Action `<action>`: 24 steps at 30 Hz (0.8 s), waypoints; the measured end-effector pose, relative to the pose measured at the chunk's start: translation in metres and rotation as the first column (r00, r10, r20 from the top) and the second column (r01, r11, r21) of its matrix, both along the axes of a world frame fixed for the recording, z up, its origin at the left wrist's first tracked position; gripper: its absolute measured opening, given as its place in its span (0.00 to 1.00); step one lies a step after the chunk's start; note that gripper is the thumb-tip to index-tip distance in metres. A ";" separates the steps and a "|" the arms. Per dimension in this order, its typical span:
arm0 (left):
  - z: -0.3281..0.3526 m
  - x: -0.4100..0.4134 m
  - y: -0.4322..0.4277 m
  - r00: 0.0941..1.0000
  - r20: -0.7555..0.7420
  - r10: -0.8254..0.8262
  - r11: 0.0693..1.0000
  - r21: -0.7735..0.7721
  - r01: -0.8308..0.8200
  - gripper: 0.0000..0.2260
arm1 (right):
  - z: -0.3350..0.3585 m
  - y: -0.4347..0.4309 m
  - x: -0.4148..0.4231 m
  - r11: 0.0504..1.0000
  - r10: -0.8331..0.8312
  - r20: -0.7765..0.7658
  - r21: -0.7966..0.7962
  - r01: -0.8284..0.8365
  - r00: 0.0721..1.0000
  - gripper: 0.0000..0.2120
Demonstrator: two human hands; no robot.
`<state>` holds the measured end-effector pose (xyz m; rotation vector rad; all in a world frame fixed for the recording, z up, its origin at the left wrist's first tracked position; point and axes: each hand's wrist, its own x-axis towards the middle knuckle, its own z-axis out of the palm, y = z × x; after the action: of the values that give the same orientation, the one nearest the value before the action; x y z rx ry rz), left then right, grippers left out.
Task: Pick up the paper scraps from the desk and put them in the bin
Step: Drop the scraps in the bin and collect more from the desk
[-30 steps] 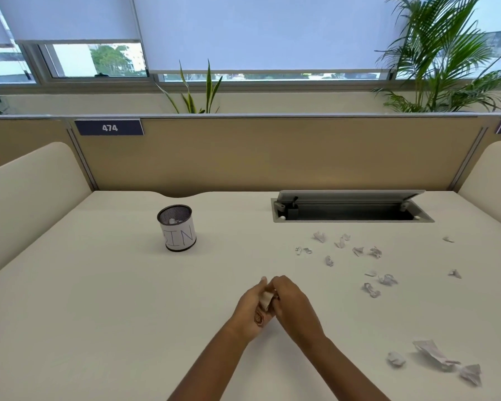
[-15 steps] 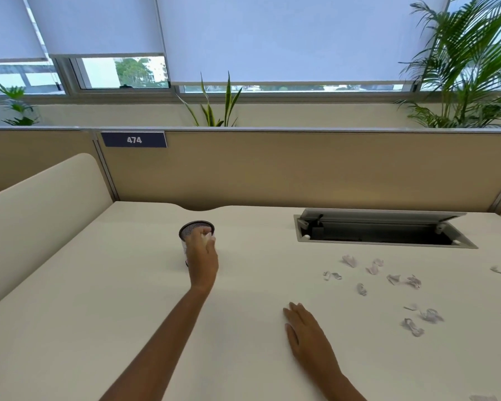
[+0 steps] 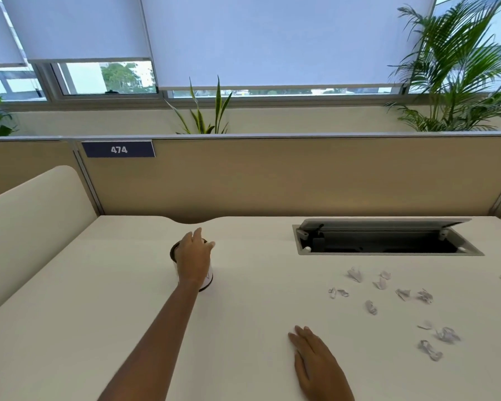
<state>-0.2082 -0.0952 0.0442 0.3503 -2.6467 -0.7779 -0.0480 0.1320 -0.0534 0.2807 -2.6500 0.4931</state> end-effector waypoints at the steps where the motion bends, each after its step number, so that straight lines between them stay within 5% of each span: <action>1: -0.004 -0.001 -0.001 0.999 0.042 0.013 0.998 -0.054 -0.010 0.19 | 0.001 -0.001 0.000 1.000 0.009 0.008 0.006 -0.009 1.000 0.38; 6: -0.017 0.002 0.004 0.962 0.239 0.133 0.924 -0.382 -0.033 0.24 | 0.001 -0.003 -0.004 0.999 -0.004 -0.066 0.049 0.007 0.998 0.38; 13: -0.013 -0.002 -0.006 0.914 0.384 0.132 0.953 -0.301 -0.011 0.30 | -0.012 0.005 -0.006 0.995 -0.037 0.006 0.093 0.037 0.999 0.36; 16: -0.010 0.000 -0.007 0.903 0.415 0.109 0.959 -0.283 0.015 0.29 | -0.001 0.004 -0.002 0.997 0.005 0.019 0.074 -0.006 1.000 0.04; 18: -0.012 0.003 -0.006 0.929 0.355 0.106 0.948 -0.319 0.014 0.26 | -0.010 0.006 -0.004 0.997 0.024 0.103 0.066 -0.031 0.994 0.22; 24: -0.026 0.040 0.027 0.997 -0.070 -0.028 0.894 -0.448 -0.006 0.20 | -0.008 0.005 -0.004 0.999 0.004 0.061 0.039 -0.007 0.998 0.24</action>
<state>-0.1678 -0.0681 0.0185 0.1747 -2.6541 -0.1579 -0.0519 0.1371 -0.0609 0.2894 -2.7213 0.4585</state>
